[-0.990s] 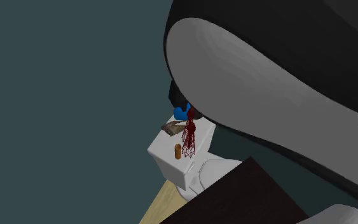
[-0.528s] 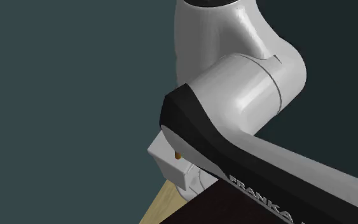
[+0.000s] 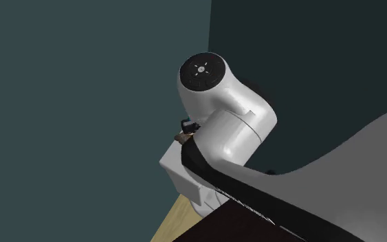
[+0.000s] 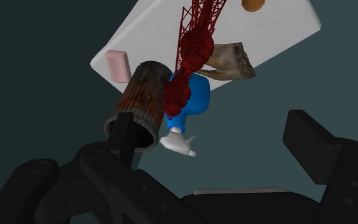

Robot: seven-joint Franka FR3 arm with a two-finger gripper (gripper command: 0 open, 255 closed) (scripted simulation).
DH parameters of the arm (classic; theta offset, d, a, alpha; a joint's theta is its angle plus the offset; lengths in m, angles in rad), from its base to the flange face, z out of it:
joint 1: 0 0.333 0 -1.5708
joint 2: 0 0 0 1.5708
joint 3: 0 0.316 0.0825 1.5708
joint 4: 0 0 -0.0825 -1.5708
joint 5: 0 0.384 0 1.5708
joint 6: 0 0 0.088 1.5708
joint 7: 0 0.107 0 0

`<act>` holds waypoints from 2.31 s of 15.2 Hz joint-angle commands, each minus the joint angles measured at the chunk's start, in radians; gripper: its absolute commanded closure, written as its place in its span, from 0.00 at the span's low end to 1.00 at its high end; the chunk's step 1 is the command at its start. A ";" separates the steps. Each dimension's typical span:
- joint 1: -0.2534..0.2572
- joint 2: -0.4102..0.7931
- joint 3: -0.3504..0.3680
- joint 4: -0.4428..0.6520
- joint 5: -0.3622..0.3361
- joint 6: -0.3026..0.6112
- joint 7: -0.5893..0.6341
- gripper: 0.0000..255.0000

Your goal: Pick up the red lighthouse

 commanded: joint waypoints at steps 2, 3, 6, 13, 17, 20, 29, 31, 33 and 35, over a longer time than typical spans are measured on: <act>-0.117 0.119 0.080 0.002 -0.153 0.130 0.153 0.00; -0.165 0.161 0.113 0.011 -0.222 0.162 0.219 0.00; -0.314 0.299 0.212 0.063 -0.498 0.220 0.471 0.00; -0.367 0.421 0.239 0.097 -0.751 0.235 0.696 0.00; -0.371 0.448 0.238 0.103 -0.806 0.235 0.745 1.00; -0.371 0.448 0.239 0.104 -0.804 0.235 0.743 1.00; -0.363 0.397 0.238 0.090 -0.701 0.234 0.652 1.00; -0.353 0.363 0.234 0.082 -0.632 0.231 0.591 1.00; -0.338 0.331 0.227 0.075 -0.565 0.224 0.531 1.00; -0.321 0.300 0.217 0.071 -0.501 0.214 0.475 1.00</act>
